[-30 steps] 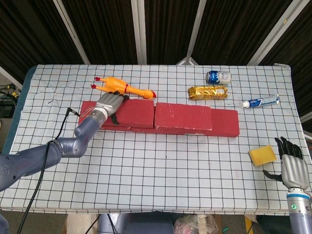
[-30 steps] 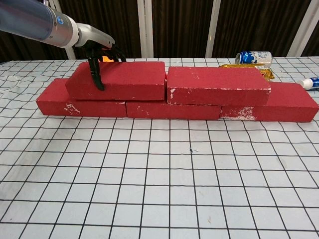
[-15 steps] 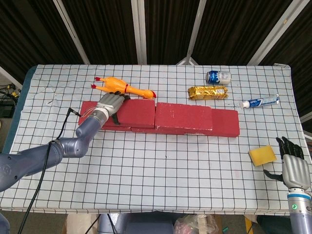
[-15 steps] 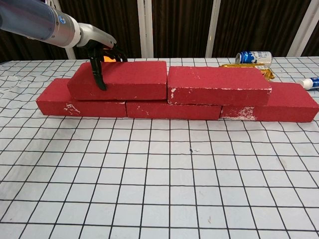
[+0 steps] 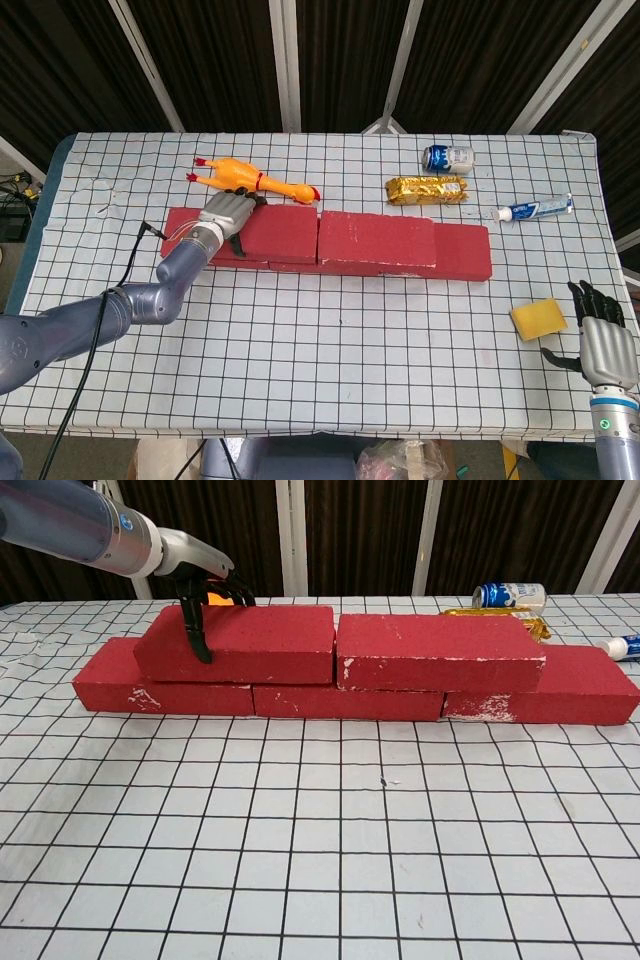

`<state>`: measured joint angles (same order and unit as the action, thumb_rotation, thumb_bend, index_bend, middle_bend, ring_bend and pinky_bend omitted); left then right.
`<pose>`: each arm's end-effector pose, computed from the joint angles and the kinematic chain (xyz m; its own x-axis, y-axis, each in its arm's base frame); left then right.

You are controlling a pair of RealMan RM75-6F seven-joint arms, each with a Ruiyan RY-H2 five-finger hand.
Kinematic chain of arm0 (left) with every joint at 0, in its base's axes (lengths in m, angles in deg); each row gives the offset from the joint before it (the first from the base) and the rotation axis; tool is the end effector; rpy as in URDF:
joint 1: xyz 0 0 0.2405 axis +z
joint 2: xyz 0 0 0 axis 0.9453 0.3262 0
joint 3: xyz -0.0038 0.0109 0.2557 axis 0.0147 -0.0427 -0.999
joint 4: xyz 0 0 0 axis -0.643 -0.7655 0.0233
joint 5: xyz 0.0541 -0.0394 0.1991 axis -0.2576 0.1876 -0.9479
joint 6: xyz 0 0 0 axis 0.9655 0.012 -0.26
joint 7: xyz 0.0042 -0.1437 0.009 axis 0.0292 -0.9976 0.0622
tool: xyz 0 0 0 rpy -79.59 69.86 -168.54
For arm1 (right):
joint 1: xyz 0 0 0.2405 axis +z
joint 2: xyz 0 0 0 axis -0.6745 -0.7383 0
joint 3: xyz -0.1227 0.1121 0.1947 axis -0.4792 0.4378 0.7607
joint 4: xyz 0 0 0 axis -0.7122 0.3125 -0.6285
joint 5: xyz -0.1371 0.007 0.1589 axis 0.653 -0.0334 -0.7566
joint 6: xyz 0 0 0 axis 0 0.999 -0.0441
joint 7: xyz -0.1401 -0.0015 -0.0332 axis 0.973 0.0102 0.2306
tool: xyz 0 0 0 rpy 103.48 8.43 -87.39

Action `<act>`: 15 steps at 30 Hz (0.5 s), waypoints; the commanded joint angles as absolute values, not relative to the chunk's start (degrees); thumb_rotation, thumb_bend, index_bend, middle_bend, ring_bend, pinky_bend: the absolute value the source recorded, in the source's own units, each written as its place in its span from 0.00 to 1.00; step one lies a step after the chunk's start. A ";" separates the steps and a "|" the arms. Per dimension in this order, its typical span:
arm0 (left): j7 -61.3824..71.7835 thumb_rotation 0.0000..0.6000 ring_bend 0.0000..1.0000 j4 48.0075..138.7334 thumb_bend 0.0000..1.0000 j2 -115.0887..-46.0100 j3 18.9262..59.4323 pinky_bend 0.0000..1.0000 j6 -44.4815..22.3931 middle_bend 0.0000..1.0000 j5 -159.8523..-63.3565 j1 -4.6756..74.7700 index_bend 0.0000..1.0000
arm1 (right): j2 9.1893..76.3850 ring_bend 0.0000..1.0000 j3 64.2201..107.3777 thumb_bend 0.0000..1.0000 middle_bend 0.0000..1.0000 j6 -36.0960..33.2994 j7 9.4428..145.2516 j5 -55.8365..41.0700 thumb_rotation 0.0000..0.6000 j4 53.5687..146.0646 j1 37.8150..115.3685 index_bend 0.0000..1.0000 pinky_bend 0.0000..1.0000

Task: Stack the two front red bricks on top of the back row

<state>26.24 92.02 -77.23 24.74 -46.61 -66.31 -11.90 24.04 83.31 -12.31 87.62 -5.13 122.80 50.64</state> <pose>-0.0722 0.4675 0.0232 0.5873 0.4721 0.6574 0.8080 -0.2944 -0.5104 -0.3292 -0.2082 0.1511 0.3602 -0.1173 0.9255 -0.8891 0.2572 0.3787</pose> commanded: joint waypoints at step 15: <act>26.65 1.00 0.00 91.98 0.00 -77.48 24.01 0.10 -46.60 0.01 -64.87 -12.68 0.16 | 24.29 0.00 83.56 0.17 0.00 -12.45 87.99 -5.66 1.00 122.70 50.66 0.05 0.00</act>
